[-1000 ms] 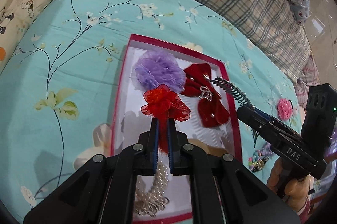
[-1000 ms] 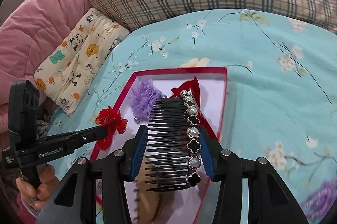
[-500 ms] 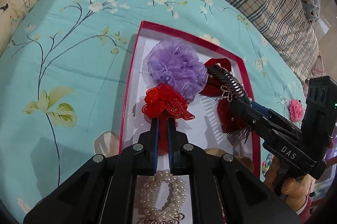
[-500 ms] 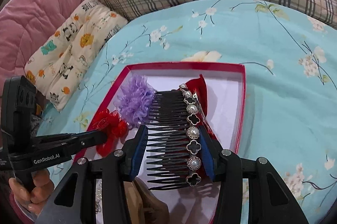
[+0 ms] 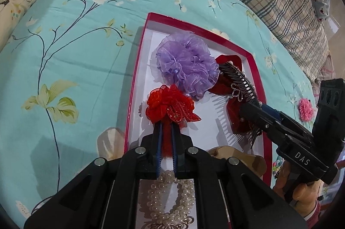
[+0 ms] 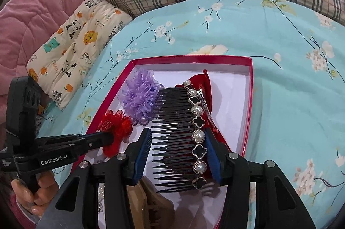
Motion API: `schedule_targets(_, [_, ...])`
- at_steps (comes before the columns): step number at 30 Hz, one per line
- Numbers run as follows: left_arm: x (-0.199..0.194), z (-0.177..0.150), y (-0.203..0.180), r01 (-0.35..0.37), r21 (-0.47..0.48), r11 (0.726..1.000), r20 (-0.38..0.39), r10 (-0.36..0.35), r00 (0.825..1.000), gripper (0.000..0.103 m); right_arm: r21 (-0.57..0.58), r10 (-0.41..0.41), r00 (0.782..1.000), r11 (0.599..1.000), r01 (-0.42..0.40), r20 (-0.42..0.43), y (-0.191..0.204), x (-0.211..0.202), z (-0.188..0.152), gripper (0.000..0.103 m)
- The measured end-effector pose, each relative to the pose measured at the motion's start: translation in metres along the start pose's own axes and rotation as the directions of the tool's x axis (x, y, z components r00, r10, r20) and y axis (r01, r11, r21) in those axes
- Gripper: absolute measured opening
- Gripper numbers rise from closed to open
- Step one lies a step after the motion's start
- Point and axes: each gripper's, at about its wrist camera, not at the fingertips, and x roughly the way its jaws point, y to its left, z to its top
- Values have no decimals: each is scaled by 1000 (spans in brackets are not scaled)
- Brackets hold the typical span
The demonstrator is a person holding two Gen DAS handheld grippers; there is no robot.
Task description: Organize jewelry
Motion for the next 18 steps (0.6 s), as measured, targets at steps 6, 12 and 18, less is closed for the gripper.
schedule_targets(6, [-1,-3,-2,-1,4,1000,-6,1,1000,6,13,13,1000,1000,-13,-4,-1,-4,0,51])
schedule_targets(12, [-6,-6,-4,0,6,1000,-8,0,1000,9,24,17,1000,1000,-17,1,-1,-10,-1,51])
schedule_targets(18, [-13,-9,-5,1,5,1000,0,-1,1000,34,37,15,1000,999,-16,27,-3,-28,-2,51])
